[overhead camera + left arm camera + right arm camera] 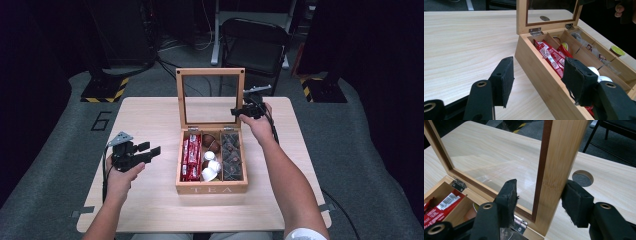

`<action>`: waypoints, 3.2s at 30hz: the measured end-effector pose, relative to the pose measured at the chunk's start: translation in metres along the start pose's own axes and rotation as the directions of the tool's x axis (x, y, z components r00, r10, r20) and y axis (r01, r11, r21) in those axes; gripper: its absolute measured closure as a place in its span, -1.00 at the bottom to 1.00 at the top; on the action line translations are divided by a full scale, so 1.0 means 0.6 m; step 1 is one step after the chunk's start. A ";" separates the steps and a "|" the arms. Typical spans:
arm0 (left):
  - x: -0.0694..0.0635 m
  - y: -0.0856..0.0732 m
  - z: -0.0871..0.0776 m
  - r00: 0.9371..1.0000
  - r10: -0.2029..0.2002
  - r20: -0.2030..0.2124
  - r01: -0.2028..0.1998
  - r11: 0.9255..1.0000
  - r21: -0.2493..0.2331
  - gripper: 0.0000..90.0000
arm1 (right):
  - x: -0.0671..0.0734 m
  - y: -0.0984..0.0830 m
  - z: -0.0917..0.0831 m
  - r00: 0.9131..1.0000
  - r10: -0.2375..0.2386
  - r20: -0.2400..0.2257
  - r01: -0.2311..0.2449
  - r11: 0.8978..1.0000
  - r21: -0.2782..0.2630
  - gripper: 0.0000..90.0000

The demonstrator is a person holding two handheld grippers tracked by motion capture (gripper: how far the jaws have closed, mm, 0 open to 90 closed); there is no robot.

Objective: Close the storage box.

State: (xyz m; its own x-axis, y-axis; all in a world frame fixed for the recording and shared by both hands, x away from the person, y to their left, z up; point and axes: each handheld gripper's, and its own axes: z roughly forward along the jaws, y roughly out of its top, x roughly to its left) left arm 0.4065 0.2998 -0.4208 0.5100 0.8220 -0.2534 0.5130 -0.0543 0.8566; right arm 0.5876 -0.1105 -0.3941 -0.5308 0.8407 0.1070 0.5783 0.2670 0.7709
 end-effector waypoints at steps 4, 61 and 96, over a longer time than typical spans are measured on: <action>-0.001 0.001 0.001 1.000 0.003 0.001 -0.003 1.000 0.005 -0.07 | 0.000 -0.001 -0.003 1.000 -0.008 0.013 0.009 1.000 -0.002 0.12; 0.001 0.001 0.006 1.000 0.008 0.000 -0.008 1.000 0.007 -0.06 | -0.015 0.010 -0.002 1.000 0.001 -0.008 -0.001 1.000 -0.014 0.38; -0.002 0.010 0.015 1.000 0.018 -0.007 -0.017 1.000 0.020 -0.06 | 0.002 -0.014 -0.027 0.999 -0.045 0.022 0.047 0.996 -0.076 0.46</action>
State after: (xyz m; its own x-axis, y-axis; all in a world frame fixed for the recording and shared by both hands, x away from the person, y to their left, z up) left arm 0.4152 0.2936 -0.4194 0.5142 0.8248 -0.2352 0.5179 -0.0800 0.8517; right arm 0.5720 -0.1195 -0.3901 -0.5428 0.8378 0.0582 0.5042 0.2696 0.8204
